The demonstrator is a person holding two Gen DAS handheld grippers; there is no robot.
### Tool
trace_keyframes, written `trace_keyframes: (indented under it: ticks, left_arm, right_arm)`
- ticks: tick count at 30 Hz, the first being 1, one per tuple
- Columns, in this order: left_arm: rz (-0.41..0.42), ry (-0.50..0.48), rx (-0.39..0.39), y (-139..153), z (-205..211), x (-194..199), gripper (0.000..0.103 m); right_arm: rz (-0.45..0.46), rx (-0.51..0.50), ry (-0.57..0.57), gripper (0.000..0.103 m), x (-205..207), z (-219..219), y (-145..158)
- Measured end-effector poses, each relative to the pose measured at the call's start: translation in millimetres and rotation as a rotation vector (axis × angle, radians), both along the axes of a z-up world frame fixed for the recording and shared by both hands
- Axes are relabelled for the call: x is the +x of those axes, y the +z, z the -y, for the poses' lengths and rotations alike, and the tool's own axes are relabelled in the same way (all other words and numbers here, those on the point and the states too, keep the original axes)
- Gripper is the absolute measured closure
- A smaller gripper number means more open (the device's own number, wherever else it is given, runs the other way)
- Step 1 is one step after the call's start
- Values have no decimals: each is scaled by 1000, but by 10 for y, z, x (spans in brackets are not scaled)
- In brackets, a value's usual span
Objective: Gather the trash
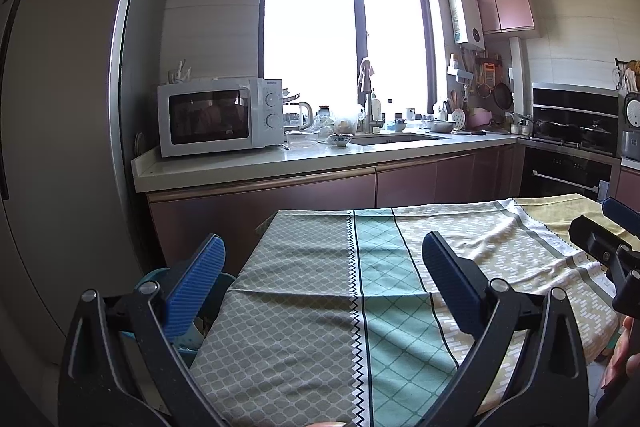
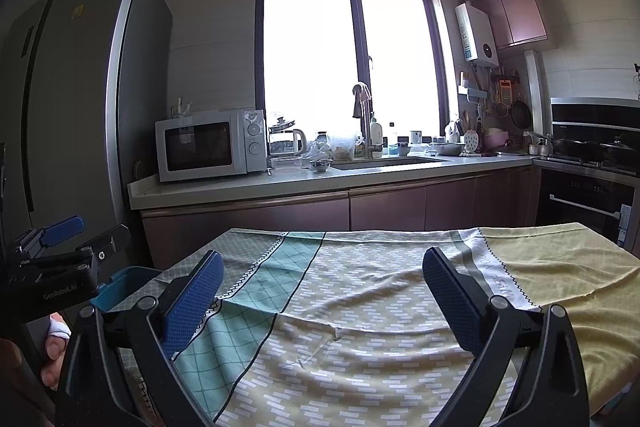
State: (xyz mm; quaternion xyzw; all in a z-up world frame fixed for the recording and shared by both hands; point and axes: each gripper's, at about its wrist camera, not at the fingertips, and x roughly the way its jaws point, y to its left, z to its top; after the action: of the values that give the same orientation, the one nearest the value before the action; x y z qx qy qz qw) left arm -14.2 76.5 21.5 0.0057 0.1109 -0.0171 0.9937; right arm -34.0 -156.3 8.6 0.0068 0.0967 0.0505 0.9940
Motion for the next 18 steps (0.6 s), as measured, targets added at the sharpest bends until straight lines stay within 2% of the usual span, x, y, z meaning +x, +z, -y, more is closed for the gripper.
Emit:
trace_keyframes:
  ticks: [18]
  left_arm:
    - [-4,11,3,-61,-36,11,6]
  right_arm:
    - [-9,0,-2,7,25,1,-6]
